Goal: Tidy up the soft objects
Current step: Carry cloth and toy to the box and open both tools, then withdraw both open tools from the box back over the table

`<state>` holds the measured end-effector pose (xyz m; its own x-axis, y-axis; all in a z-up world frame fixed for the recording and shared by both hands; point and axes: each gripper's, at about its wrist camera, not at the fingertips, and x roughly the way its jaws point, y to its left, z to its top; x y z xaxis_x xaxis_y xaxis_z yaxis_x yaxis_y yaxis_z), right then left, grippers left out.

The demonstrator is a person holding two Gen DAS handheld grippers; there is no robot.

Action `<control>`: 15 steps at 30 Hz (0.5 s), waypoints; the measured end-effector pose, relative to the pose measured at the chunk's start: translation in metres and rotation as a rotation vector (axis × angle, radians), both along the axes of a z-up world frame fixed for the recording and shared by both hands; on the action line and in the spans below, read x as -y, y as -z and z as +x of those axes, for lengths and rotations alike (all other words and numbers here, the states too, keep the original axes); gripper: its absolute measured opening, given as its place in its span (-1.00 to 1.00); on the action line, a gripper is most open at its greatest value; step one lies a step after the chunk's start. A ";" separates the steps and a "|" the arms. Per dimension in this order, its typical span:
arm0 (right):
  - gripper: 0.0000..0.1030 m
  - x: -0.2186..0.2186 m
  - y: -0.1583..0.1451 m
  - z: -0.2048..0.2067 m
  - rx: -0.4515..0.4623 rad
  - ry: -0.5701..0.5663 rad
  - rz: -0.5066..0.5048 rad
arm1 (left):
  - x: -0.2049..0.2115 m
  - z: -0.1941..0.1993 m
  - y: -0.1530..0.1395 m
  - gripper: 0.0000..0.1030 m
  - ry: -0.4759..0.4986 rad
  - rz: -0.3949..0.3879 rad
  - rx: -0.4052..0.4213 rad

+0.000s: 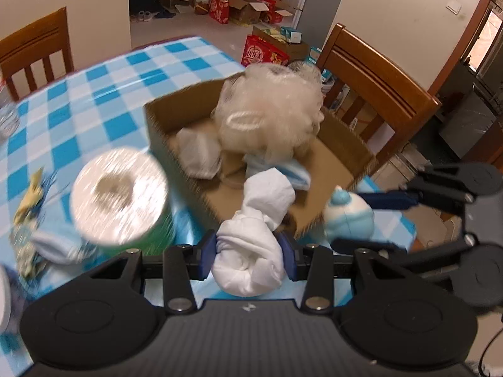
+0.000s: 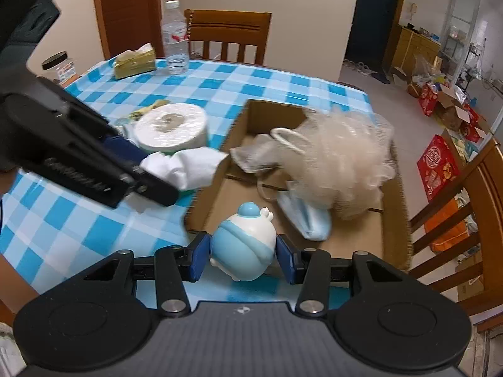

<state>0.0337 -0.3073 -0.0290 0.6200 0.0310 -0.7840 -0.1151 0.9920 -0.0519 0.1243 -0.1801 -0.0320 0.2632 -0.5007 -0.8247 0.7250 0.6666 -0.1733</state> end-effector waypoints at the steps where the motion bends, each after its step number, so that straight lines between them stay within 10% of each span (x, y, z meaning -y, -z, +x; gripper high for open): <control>1: 0.00 0.005 0.000 0.001 0.001 0.004 -0.001 | 0.009 0.002 0.000 -0.19 0.001 -0.002 0.004; 5: 0.00 0.023 0.001 0.007 0.004 0.012 -0.004 | 0.034 0.013 0.003 -0.06 -0.017 -0.015 0.025; 8: 0.00 0.032 0.002 0.011 0.012 0.018 -0.018 | 0.043 0.024 0.010 0.69 -0.058 -0.036 0.044; 15: 0.00 0.048 0.004 0.020 0.015 0.043 -0.041 | 0.039 0.027 0.015 0.84 -0.114 -0.022 0.056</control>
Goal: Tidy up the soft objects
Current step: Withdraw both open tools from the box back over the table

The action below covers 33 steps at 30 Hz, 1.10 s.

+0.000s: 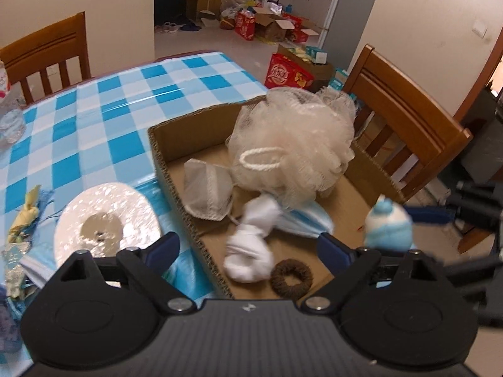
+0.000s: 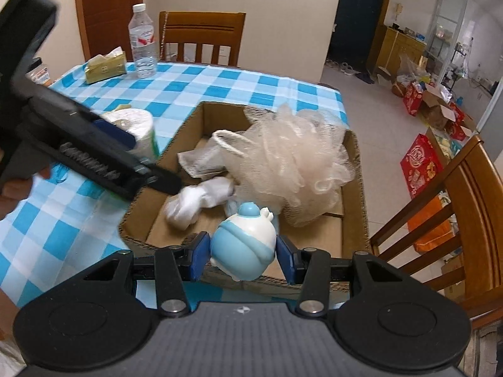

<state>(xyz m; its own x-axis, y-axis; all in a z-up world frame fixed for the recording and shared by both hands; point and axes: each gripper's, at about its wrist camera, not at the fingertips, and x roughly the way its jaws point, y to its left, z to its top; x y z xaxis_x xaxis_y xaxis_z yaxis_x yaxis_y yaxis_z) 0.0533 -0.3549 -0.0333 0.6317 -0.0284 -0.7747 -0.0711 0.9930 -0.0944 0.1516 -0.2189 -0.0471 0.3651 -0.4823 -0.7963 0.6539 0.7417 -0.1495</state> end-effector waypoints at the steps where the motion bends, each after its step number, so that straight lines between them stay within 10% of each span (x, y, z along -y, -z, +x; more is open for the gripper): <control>1: 0.00 0.002 0.000 0.002 0.002 0.003 -0.004 | -0.001 -0.002 0.000 0.84 -0.001 0.013 0.009; 8: 0.02 0.017 -0.004 0.018 0.029 0.041 -0.040 | -0.006 -0.017 -0.005 0.87 0.034 0.063 0.070; 10: 0.22 0.023 -0.005 0.024 0.036 0.077 -0.054 | -0.008 -0.023 -0.008 0.92 0.047 0.072 0.093; 12: 0.88 0.026 -0.007 0.025 0.066 0.109 -0.085 | -0.009 -0.029 -0.009 0.95 0.067 0.084 0.122; 14: 1.00 0.029 -0.011 0.023 0.102 0.118 -0.071 | -0.011 -0.034 -0.010 0.95 0.084 0.091 0.143; 33: 1.00 -0.021 -0.017 0.015 0.074 0.080 0.008 | -0.063 -0.042 -0.016 0.95 0.023 0.098 0.132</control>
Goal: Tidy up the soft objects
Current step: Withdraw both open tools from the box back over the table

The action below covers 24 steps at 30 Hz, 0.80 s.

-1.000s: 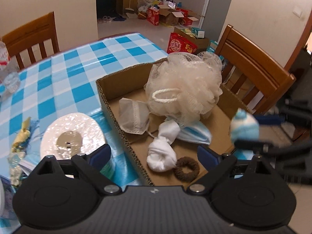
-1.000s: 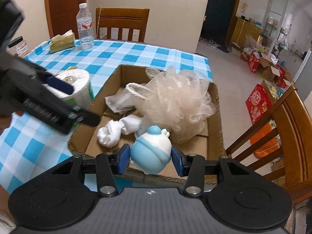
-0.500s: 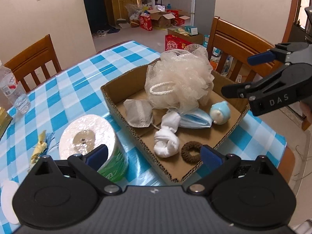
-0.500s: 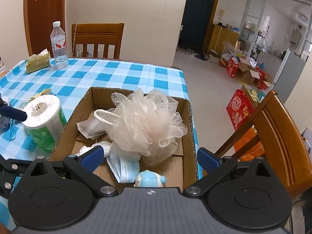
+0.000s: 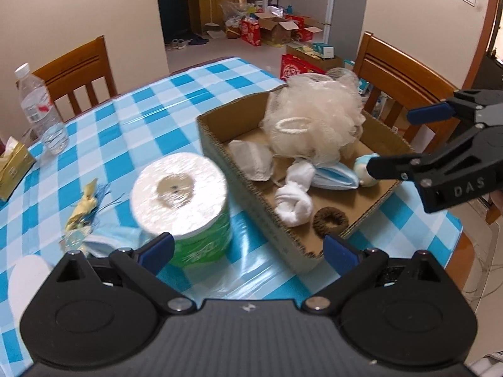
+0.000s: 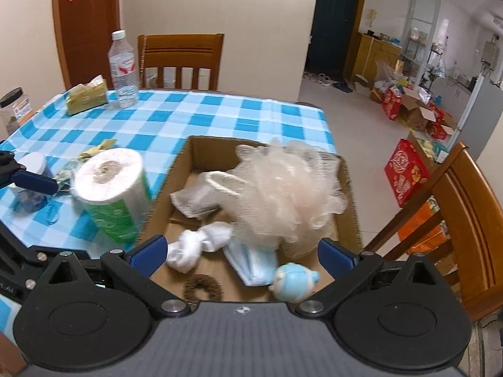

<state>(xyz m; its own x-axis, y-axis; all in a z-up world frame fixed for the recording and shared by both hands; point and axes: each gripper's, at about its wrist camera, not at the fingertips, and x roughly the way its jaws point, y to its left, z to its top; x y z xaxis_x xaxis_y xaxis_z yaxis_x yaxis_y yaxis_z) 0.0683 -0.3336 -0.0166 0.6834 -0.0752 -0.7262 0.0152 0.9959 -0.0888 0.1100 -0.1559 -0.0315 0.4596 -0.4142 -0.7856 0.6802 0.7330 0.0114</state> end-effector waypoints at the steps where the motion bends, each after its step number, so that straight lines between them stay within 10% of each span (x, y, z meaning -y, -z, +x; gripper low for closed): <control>1: 1.00 -0.006 0.000 0.000 -0.003 -0.009 0.001 | -0.005 0.001 0.000 0.95 -0.006 0.001 0.002; 24: 1.00 -0.183 0.007 0.024 -0.055 -0.157 0.000 | -0.179 0.020 0.007 0.95 -0.183 0.018 0.003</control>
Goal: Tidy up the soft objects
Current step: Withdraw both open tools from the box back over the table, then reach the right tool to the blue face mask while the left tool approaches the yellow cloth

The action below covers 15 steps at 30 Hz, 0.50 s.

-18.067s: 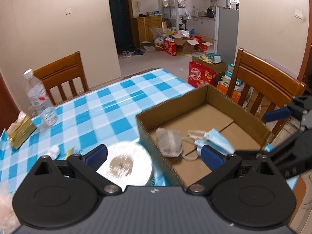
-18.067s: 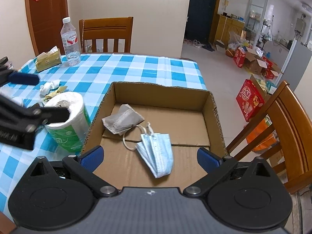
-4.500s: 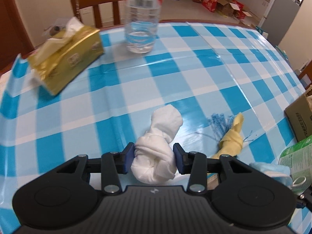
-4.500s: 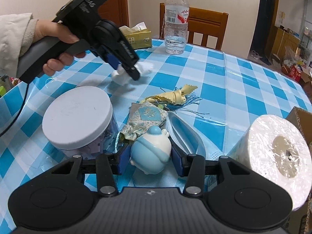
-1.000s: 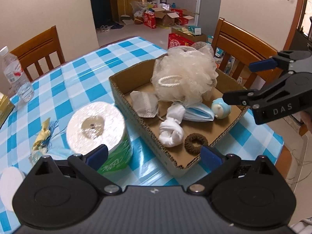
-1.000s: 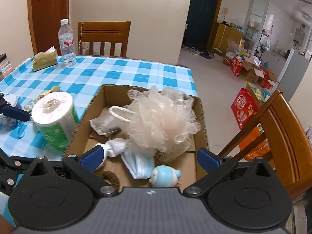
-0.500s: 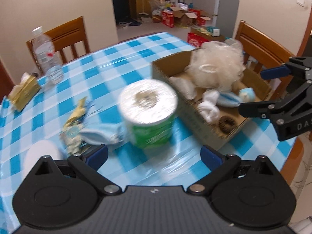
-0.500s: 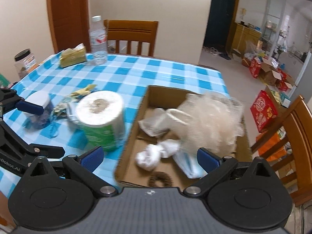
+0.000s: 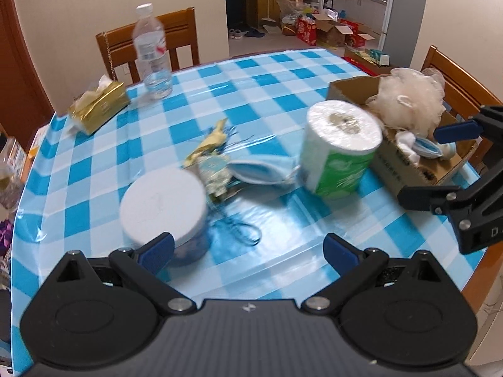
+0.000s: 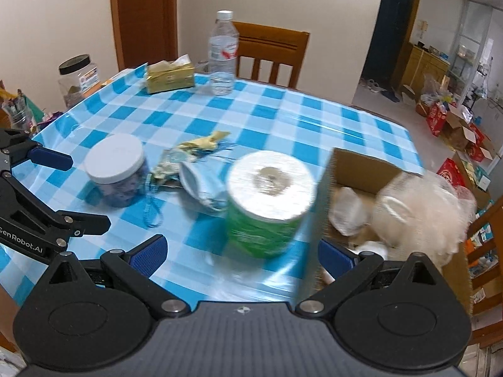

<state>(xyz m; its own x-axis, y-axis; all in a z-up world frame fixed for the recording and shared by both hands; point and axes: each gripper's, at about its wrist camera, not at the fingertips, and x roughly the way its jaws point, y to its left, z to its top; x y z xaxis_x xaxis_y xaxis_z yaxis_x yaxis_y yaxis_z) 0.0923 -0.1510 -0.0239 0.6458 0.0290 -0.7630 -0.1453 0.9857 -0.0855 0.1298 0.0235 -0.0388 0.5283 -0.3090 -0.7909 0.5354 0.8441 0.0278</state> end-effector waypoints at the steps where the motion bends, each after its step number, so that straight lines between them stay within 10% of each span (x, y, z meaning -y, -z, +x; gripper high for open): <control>1: 1.00 -0.008 0.002 0.002 -0.004 -0.007 0.000 | -0.007 0.001 0.002 0.95 -0.002 -0.004 -0.004; 15: 1.00 -0.082 0.019 0.042 -0.030 -0.177 -0.042 | -0.060 0.019 0.023 0.95 -0.062 0.014 -0.067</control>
<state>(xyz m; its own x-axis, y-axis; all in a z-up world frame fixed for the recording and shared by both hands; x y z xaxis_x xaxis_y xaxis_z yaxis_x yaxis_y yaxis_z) 0.1346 -0.0691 -0.0428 0.6102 0.1076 -0.7849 -0.3189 0.9403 -0.1191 0.1485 0.0831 -0.0615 0.4920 -0.2660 -0.8290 0.4833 0.8755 0.0059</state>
